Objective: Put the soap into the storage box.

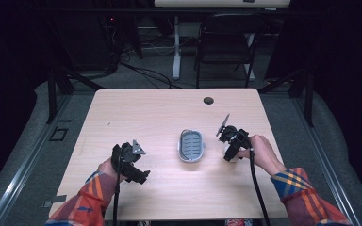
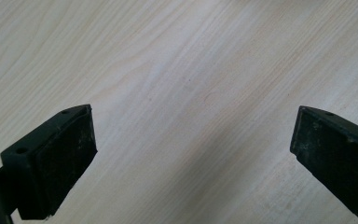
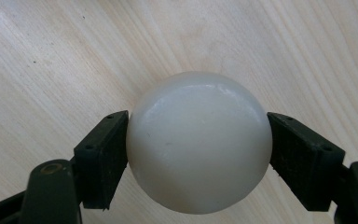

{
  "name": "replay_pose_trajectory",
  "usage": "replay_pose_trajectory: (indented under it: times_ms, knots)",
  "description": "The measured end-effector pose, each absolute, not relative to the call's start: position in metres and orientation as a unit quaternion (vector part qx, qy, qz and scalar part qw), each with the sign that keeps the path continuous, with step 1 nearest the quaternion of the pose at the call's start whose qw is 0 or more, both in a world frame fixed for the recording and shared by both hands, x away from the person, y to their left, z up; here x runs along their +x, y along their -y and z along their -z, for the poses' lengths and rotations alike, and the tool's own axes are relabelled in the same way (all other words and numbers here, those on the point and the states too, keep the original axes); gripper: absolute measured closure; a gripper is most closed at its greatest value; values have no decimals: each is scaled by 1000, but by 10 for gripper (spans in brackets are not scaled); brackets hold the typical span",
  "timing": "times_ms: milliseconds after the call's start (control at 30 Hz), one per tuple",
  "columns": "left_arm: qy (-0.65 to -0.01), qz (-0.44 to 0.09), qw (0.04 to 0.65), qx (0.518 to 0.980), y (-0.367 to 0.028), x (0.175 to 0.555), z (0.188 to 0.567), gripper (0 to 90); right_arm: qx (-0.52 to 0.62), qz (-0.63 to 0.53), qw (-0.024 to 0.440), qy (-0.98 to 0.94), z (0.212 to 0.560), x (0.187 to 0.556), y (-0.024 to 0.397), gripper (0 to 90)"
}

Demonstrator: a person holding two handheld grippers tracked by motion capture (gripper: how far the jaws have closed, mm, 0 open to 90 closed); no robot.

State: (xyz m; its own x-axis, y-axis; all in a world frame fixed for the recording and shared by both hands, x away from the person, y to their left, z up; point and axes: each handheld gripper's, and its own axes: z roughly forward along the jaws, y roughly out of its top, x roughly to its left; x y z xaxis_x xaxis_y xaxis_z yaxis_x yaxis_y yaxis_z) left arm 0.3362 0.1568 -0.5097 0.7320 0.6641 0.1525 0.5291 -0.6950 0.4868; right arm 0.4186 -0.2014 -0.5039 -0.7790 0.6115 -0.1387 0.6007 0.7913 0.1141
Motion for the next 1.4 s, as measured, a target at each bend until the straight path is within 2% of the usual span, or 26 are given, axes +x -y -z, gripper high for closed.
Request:
replay_pose_trajectory:
  times_ms: [867, 1400]
  knots:
    - [-331, -159, 211, 906, -158, 336, 510, 1, 302, -39, 90, -948, 490, 427, 177, 236]
    - [-331, -159, 212, 906, -158, 337, 510, 1, 288, -43, 100, -952, 470, 432, 161, 236]
